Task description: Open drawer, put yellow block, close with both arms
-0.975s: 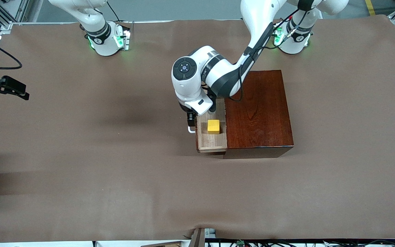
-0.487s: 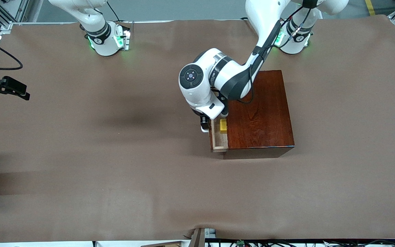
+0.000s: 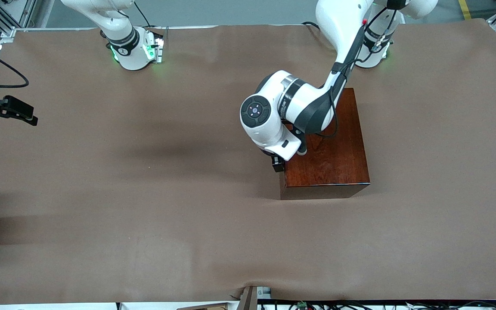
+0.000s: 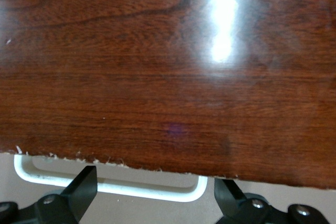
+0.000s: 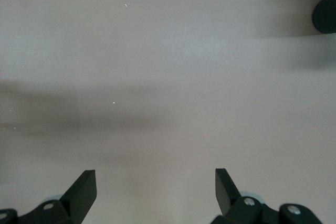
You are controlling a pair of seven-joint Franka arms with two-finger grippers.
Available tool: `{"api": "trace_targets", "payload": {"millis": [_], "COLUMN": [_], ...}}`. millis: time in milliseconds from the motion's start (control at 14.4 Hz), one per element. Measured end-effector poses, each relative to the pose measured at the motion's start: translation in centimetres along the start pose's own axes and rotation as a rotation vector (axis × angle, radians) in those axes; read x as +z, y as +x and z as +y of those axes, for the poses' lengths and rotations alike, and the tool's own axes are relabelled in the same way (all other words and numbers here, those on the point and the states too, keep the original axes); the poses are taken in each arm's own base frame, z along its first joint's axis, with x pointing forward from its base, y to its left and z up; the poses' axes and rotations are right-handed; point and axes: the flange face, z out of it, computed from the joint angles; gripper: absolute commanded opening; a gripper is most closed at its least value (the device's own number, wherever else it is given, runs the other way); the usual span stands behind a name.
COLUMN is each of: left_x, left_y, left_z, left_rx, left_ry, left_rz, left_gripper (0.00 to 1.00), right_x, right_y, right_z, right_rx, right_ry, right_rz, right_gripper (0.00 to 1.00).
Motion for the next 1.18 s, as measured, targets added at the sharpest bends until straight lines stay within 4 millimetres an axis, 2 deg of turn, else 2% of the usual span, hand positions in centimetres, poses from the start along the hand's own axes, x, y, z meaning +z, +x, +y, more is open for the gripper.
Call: {"api": "trace_targets", "payload": {"millis": [209, 278, 418, 557, 696, 766, 975, 1184], "left_x": [-0.2, -0.8, -3.8, -8.0, -11.4, -12.1, -12.1, -12.2], "left_y": [-0.3, -0.6, -0.7, 1.6, 6.6, 9.6, 19.5, 27.9], "left_z": [-0.3, -0.5, -0.6, 0.5, 3.2, 5.1, 11.4, 15.5], "left_rx": [0.009, 0.016, 0.033, 0.095, 0.162, 0.2, 0.296, 0.392], "left_ry": [-0.009, -0.027, -0.08, -0.138, -0.177, -0.185, -0.188, -0.219], "left_rz": [0.004, 0.004, -0.022, -0.051, -0.05, -0.046, -0.053, -0.101], "left_gripper": [1.0, 1.0, 1.0, 1.0, 1.0, 1.0, 1.0, 1.0], "right_x": [0.0, 0.0, 0.0, 0.1, 0.1, 0.1, 0.1, 0.1], "right_y": [0.0, 0.0, 0.0, 0.0, 0.0, 0.0, -0.1, -0.1], "right_z": [0.0, 0.0, 0.0, 0.0, 0.0, 0.0, 0.0, 0.0], "right_rx": [0.0, 0.001, 0.001, 0.002, 0.002, 0.003, 0.003, 0.004], "right_ry": [0.0, 0.0, 0.0, 0.0, 0.0, 0.0, 0.001, 0.001], "right_rz": [-0.002, -0.002, -0.003, -0.004, -0.004, -0.004, -0.008, -0.009], "right_gripper": [1.0, 1.0, 1.0, 1.0, 1.0, 1.0, 1.0, 1.0]}}
